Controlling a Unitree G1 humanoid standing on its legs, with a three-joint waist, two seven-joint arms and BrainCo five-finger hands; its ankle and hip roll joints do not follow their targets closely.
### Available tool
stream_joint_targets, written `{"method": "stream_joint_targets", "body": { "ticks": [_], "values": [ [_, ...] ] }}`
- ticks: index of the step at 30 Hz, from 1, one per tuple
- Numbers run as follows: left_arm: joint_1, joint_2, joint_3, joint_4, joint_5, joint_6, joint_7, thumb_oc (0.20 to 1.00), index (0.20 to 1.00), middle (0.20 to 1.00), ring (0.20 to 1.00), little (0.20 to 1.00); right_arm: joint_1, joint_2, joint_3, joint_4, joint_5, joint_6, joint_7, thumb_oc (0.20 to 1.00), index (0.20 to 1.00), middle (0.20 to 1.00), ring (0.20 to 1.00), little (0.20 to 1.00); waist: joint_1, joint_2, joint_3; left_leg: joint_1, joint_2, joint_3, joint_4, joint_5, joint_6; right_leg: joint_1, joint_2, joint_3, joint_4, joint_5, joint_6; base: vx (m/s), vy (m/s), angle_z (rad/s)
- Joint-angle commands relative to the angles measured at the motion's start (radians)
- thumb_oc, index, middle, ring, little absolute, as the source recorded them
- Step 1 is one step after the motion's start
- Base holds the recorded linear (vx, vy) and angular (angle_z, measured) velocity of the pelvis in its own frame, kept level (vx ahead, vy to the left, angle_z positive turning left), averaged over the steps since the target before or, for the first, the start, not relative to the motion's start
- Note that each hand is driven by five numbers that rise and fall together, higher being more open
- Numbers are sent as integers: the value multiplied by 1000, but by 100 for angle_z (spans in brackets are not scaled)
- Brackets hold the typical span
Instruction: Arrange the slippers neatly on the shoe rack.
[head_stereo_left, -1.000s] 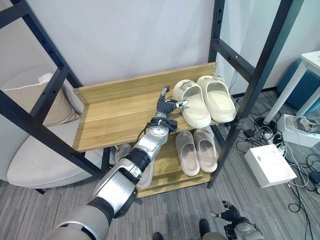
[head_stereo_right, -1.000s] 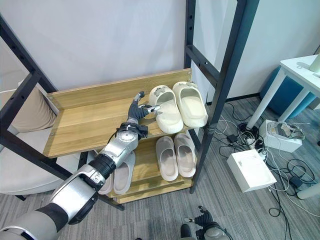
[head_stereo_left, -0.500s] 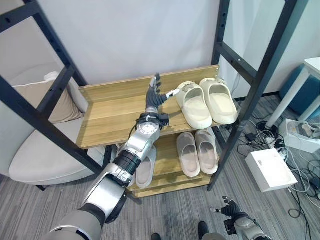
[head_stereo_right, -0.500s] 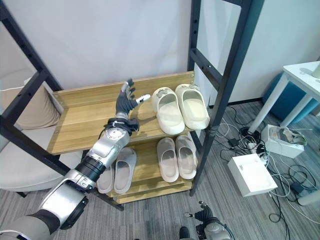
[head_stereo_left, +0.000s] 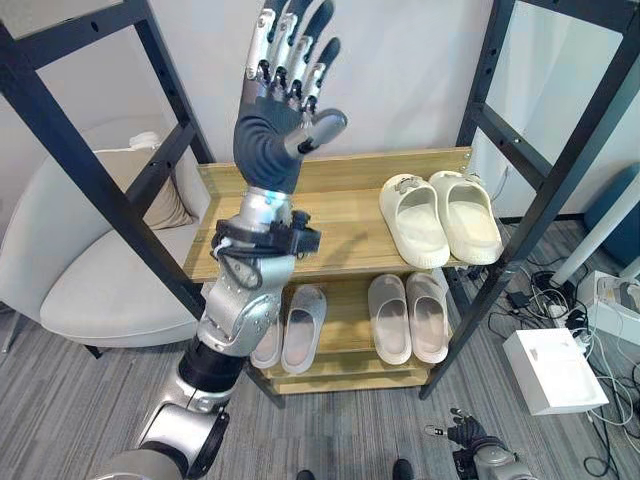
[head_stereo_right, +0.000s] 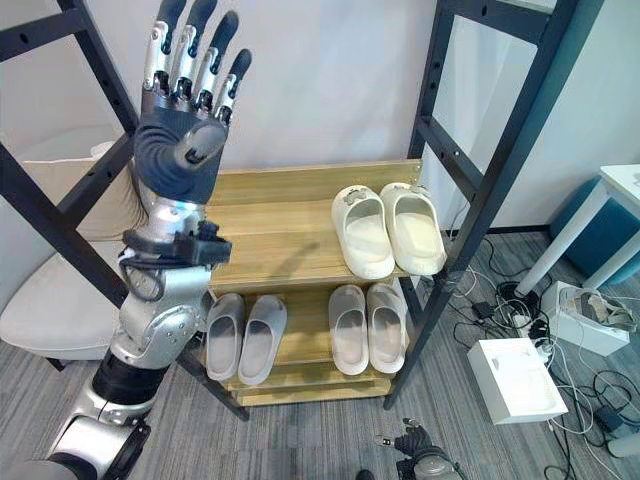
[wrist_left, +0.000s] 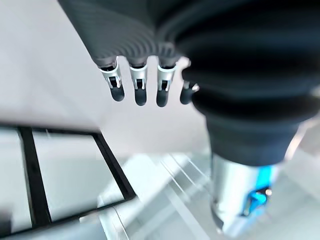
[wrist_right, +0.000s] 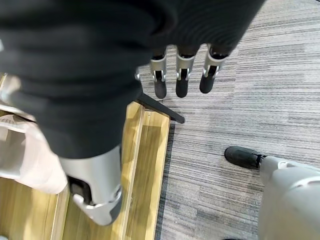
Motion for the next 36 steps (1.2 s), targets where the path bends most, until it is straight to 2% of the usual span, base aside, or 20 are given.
{"method": "stream_joint_targets", "body": {
  "ticks": [1, 4, 8, 10, 14, 15, 17, 18, 19, 20, 22, 24, 26, 28, 29, 30, 31, 32, 36],
  "values": [
    [-7, 29, -53, -61, -109, 25, -151, 1000, 1000, 1000, 1000, 1000, -50, 43, -31, 47, -1, -28, 13, 1000, 1000, 1000, 1000, 1000, 35, -49, 9, 46, 21, -18, -7, -84, -42, 32, -29, -33, 1, -87, 64, -6, 5, 9],
    [78, 81, -162, -155, -175, 103, -272, 1000, 1000, 1000, 1000, 1000, -53, 68, -24, 56, -25, -32, 24, 1000, 1000, 1000, 1000, 1000, 51, -50, 12, 47, 17, -24, -7, -85, -37, 36, -30, -37, 1, -89, 65, -9, 20, 5],
    [136, 128, -229, -145, -142, 126, -311, 1000, 1000, 1000, 1000, 1000, -53, 79, -19, 58, -38, -40, 28, 1000, 1000, 1000, 1000, 1000, 59, -48, 15, 49, 14, -26, -7, -87, -33, 42, -31, -42, 1, -91, 66, -1, 18, 5],
    [218, 185, -312, -59, -78, 158, -349, 1000, 1000, 1000, 1000, 1000, -67, 81, -15, 59, -46, -50, 23, 1000, 1000, 1000, 1000, 1000, 65, -40, 20, 51, 10, -29, -7, -87, -30, 47, -33, -45, 1, -93, 67, -7, 34, 1],
    [265, 219, -389, 59, 14, 164, -364, 1000, 1000, 1000, 1000, 1000, -76, 76, -12, 52, -48, -57, 17, 1000, 1000, 1000, 1000, 1000, 64, -36, 25, 52, 9, -28, -7, -87, -27, 47, -34, -44, 1, -93, 68, -1, 9, 0],
    [278, 245, -438, 140, 137, 158, -364, 1000, 1000, 1000, 1000, 1000, -73, 75, -9, 46, -46, -58, 11, 1000, 1000, 1000, 1000, 1000, 58, -35, 30, 54, 7, -28, -7, -88, -25, 46, -35, -41, 1, -92, 70, 0, 0, 0],
    [280, 250, -486, 245, 286, 137, -350, 1000, 1000, 1000, 1000, 1000, -70, 74, -4, 43, -41, -63, 5, 1000, 1000, 1000, 1000, 1000, 54, -34, 32, 57, 6, -26, -7, -89, -23, 47, -34, -38, 1, -94, 70, 0, 0, 0],
    [327, 211, -534, 425, 396, 157, -343, 1000, 1000, 1000, 1000, 1000, -73, 75, 7, 35, -38, -61, -4, 1000, 1000, 1000, 1000, 1000, 47, -36, 33, 58, 8, -24, -7, -90, -23, 47, -34, -35, 1, -95, 69, 0, 0, 0],
    [330, 184, -531, 571, 597, 117, -260, 1000, 1000, 1000, 1000, 1000, -57, 77, 18, 18, -24, -66, -14, 1000, 1000, 1000, 1000, 1000, 42, -40, 36, 59, 8, -24, -7, -88, -22, 47, -33, -31, 1, -96, 68, 12, 3, -5],
    [357, 149, -533, 668, 633, 123, -242, 1000, 1000, 1000, 1000, 1000, -54, 76, 28, 2, -20, -70, -19, 1000, 1000, 1000, 1000, 1000, 40, -42, 38, 60, 8, -22, -7, -88, -23, 48, -33, -32, 1, -96, 68, 8, -4, -4],
    [411, 48, -456, 989, 757, 133, -121, 1000, 1000, 1000, 1000, 1000, -31, 69, 44, -24, 0, -74, -26, 1000, 1000, 1000, 1000, 1000, 39, -45, 38, 60, 9, -23, -7, -83, -23, 48, -31, -32, 1, -94, 65, -4, -7, -3],
    [424, -1, -391, 1143, 793, 131, -47, 1000, 1000, 1000, 1000, 1000, -15, 59, 44, -31, 13, -77, -30, 1000, 1000, 1000, 1000, 1000, 38, -43, 37, 61, 10, -22, -7, -80, -24, 49, -29, -35, 1, -94, 63, -3, -7, 6],
    [447, -39, -285, 1302, 753, 143, 5, 1000, 1000, 1000, 1000, 1000, -5, 54, 34, -29, 25, -80, -25, 1000, 1000, 1000, 1000, 1000, 42, -44, 36, 60, 10, -22, -7, -77, -25, 49, -29, -39, 1, -92, 61, -9, -14, 13],
    [462, -72, -115, 1502, 675, 166, 46, 1000, 1000, 1000, 1000, 1000, 3, 48, 15, -8, 27, -77, -13, 1000, 1000, 1000, 1000, 1000, 53, -48, 38, 63, 11, -24, -7, -74, -26, 55, -28, -44, 1, -93, 59, 0, 0, 0],
    [462, -73, -115, 1503, 675, 165, 46, 1000, 1000, 1000, 1000, 1000, 3, 48, 15, -8, 27, -77, -13, 1000, 1000, 1000, 1000, 1000, 52, -48, 36, 60, 10, -24, -7, -72, -26, 51, -28, -45, 1, -92, 59, 0, 0, 0],
    [462, -76, -33, 1590, 644, 179, 56, 1000, 1000, 1000, 1000, 1000, 7, 41, -4, 14, 30, -75, -4, 1000, 1000, 1000, 1000, 1000, 59, -50, 33, 58, 10, -27, -7, -71, -26, 53, -28, -49, 1, -93, 57, -1, -7, 5],
    [462, -77, -32, 1591, 644, 179, 56, 1000, 1000, 1000, 1000, 1000, 6, 41, -4, 14, 30, -75, -4, 1000, 1000, 1000, 1000, 1000, 58, -50, 34, 59, 10, -28, -7, -71, -26, 53, -28, -49, 1, -93, 57, 6, -13, 6],
    [471, -72, 32, 1645, 620, 192, 56, 1000, 1000, 1000, 1000, 1000, 7, 37, -14, 26, 27, -73, 1, 1000, 1000, 1000, 1000, 1000, 65, -51, 32, 58, 10, -30, -7, -70, -27, 56, -28, -52, 1, -95, 56, 5, -5, 6],
    [498, -60, 137, 1716, 585, 200, 43, 1000, 1000, 1000, 1000, 1000, 10, 27, -44, 44, 30, -68, 18, 1000, 1000, 1000, 1000, 1000, 78, -51, 30, 61, 9, -36, -7, -69, -27, 63, -28, -60, 1, -98, 54, 4, -2, 5]
  ]
}}
